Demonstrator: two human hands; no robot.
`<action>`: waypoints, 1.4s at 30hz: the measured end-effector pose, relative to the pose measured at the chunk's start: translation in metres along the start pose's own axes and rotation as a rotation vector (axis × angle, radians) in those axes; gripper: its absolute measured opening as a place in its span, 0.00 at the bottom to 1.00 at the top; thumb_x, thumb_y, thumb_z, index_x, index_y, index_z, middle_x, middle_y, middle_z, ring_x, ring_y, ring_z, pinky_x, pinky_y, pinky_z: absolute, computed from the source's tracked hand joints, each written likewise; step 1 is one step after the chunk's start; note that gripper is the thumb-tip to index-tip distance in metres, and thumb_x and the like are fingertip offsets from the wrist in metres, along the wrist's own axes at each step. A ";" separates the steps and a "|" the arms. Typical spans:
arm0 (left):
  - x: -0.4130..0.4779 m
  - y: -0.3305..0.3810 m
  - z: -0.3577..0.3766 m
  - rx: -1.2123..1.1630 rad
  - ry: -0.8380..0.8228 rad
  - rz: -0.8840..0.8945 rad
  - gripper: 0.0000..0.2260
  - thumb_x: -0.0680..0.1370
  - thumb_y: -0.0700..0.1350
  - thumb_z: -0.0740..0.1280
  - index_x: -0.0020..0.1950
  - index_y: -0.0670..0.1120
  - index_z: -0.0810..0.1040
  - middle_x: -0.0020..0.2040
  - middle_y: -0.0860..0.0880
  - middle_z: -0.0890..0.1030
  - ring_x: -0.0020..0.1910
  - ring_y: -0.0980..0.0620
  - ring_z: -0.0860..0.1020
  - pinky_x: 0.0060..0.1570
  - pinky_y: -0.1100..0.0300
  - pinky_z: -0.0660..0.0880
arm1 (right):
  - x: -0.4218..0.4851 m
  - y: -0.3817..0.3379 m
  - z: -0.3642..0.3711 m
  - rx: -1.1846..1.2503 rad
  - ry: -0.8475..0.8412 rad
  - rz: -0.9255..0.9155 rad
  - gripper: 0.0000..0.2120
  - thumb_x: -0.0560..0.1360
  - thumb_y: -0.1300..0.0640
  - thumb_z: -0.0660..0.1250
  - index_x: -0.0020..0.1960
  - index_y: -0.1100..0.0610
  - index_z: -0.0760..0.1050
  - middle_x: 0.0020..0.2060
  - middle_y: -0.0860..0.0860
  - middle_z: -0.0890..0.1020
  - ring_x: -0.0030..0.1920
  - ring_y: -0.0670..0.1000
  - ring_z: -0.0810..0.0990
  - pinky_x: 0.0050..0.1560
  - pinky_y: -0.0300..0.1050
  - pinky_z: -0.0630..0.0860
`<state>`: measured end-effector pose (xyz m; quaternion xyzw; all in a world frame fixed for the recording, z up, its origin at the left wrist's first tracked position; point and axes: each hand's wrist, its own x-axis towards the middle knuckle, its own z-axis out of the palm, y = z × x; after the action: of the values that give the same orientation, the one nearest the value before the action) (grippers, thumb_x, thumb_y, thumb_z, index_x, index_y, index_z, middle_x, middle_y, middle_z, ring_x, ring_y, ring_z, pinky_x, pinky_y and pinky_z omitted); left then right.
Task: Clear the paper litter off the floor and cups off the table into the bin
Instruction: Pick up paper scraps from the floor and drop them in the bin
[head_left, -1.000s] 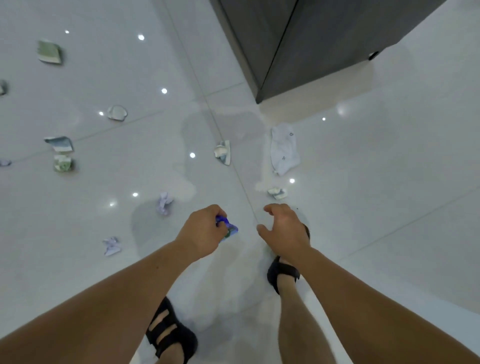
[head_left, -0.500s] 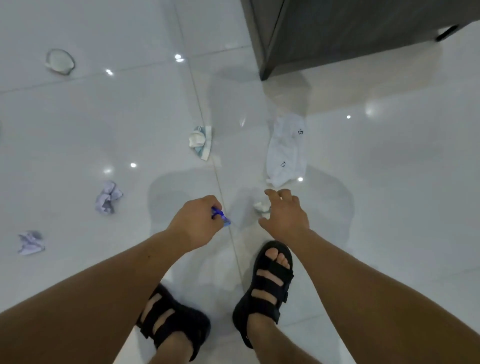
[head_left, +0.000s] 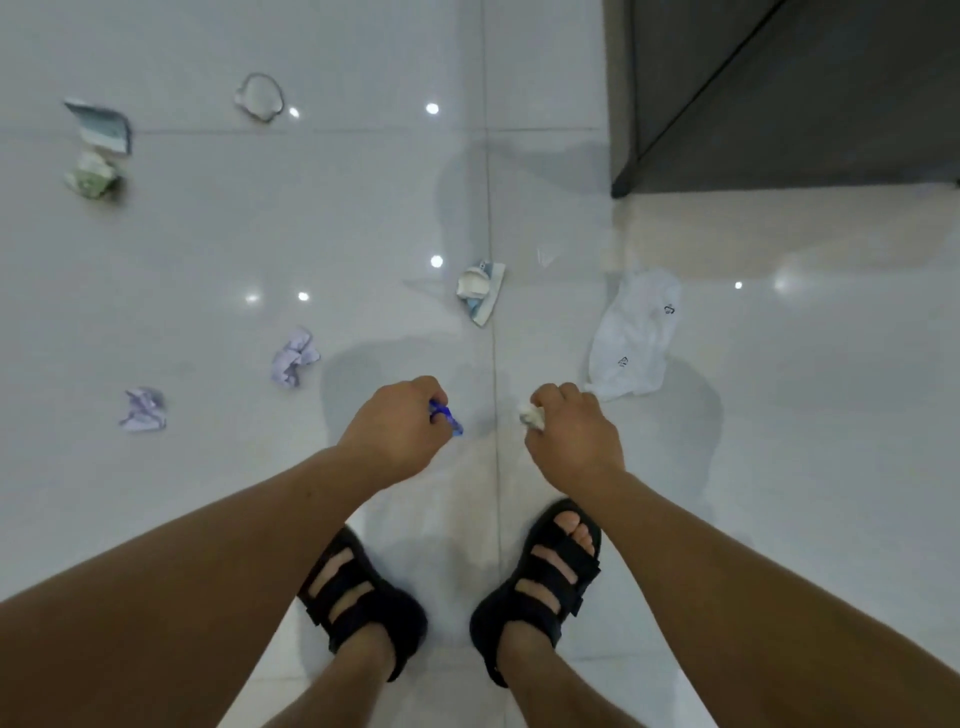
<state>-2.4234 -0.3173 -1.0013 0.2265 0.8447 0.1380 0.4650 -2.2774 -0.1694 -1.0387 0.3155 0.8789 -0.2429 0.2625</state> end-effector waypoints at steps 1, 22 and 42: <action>-0.014 0.011 -0.019 -0.011 0.022 0.011 0.03 0.78 0.43 0.63 0.50 0.47 0.75 0.45 0.50 0.80 0.43 0.52 0.77 0.45 0.60 0.75 | -0.008 -0.017 -0.026 -0.003 0.019 -0.035 0.12 0.78 0.55 0.61 0.61 0.54 0.71 0.56 0.51 0.75 0.55 0.53 0.71 0.43 0.44 0.66; -0.426 0.135 -0.454 -0.243 0.663 -0.056 0.07 0.77 0.43 0.62 0.53 0.46 0.75 0.49 0.49 0.81 0.44 0.52 0.77 0.41 0.59 0.74 | -0.257 -0.394 -0.480 -0.079 0.267 -0.501 0.11 0.78 0.52 0.61 0.59 0.52 0.73 0.48 0.51 0.79 0.49 0.52 0.75 0.43 0.44 0.72; -0.764 -0.151 -0.411 -0.570 1.078 -0.598 0.08 0.77 0.46 0.65 0.55 0.48 0.76 0.49 0.50 0.77 0.46 0.49 0.76 0.40 0.62 0.71 | -0.486 -0.719 -0.328 -0.426 0.100 -1.179 0.12 0.77 0.52 0.61 0.59 0.52 0.73 0.48 0.51 0.80 0.44 0.52 0.72 0.40 0.44 0.68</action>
<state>-2.4549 -0.8470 -0.2987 -0.2485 0.9153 0.3145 0.0384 -2.5468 -0.6735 -0.3081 -0.2703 0.9455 -0.1514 0.0999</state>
